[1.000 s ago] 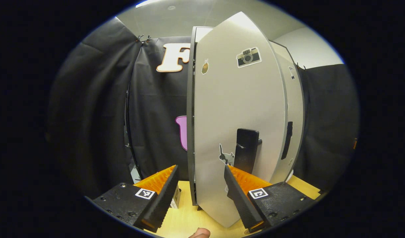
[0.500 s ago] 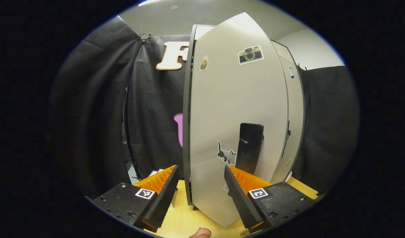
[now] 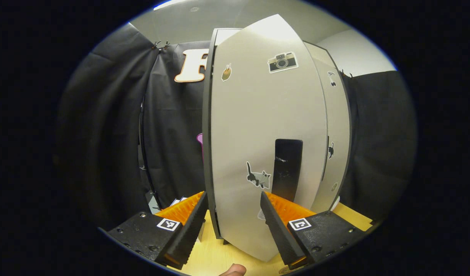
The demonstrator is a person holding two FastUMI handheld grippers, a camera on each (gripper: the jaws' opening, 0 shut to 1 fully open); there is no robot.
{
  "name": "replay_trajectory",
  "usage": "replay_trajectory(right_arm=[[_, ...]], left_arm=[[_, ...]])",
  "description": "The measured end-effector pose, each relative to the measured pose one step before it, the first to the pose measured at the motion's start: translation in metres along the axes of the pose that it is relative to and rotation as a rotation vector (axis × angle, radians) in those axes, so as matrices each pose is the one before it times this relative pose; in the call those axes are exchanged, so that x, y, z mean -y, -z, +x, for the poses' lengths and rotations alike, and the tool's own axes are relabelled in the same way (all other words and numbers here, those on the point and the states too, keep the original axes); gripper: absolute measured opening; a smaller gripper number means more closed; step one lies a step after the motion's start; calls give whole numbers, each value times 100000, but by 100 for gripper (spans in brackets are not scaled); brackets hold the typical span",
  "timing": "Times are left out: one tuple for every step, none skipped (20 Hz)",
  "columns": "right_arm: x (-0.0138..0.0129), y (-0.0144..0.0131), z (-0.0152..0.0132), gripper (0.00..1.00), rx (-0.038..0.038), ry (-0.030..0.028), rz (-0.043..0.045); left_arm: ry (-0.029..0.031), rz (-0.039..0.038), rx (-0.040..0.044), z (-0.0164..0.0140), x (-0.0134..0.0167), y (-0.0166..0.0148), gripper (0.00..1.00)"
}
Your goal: Grasp the bottle in the cabinet with the left hand and place it on the coaster, then close the right door with the right hand and the left door with the left hand.
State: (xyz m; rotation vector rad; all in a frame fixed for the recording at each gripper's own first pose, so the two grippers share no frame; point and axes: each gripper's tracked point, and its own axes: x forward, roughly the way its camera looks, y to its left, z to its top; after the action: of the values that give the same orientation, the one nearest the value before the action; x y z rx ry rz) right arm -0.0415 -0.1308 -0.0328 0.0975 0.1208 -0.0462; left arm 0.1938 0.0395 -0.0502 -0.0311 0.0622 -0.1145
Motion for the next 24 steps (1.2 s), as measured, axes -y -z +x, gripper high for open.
replay_trajectory(right_arm=[[84,41,-592,97,-159,448,225],[67,-31,-604,96,-214,441,344],[111,48,-661,96,-212,633,279],[108,22,-592,97,-277,995,446],[108,-47,-635,97,-199,636,726],[609,-68,-1206,96,-397,-173,467],[52,65,-538,97,94,-1,53],[262,11,-415,97,100,604,46],[239,-13,-530,97,27,535,149],[185,33,-674,97,136,39,292],[175,-131,-542,97,375,-2,547],[199,-142,-705,97,382,-50,812],[-1,-83,-375,97,287,-618,743],[-37,19,-452,97,-228,-839,482],[-15,85,-189,97,-530,-882,-73],[-112,-60,-62,97,-173,-882,-702],[-250,-75,41,97,214,-939,-1181],[-241,-91,138,96,360,-710,-1328],[-335,26,173,96,258,-500,-1129],[-458,-107,326,96,171,-568,-480],[-702,-55,259,96,324,-1110,139],[-825,-158,331,97,523,-1669,356],[-818,-238,534,97,695,-1543,396],[-711,-167,599,97,186,-1220,379]], left_arm=[[1504,-75,405,-90,677,-3,87],[1609,-135,-256,-128,664,21,88],[931,-9,-520,-158,498,256,88],[491,156,-627,-287,447,103,87],[581,-77,45,-338,483,45,87],[605,-299,364,-294,437,-93,88],[814,-173,401,-318,434,-64,88],[155,-122,-52,-462,314,-123,88],[89,-193,-163,-583,165,-82,88],[15,-464,141,-644,242,-180,88],[-125,-562,690,-731,280,-224,88],[-251,-490,640,-793,200,-243,88],[-447,-363,449,-890,187,-149,87],[-744,-169,345,-883,57,-66,88],[-715,-364,762,-703,109,-288,89],[-934,-115,1001,-693,75,-268,90],[-1059,368,729,-552,66,-283,89],[-796,619,959,-528,62,-335,91],[-315,902,743,-494,186,-427,92],[497,753,447,-559,351,-291,92],[1087,353,585,-499,367,-425,92],[1087,108,850,-356,190,-501,92],[315,2,47,-347,73,-398,92],[-134,-23,-330,-491,-99,-203,92]])
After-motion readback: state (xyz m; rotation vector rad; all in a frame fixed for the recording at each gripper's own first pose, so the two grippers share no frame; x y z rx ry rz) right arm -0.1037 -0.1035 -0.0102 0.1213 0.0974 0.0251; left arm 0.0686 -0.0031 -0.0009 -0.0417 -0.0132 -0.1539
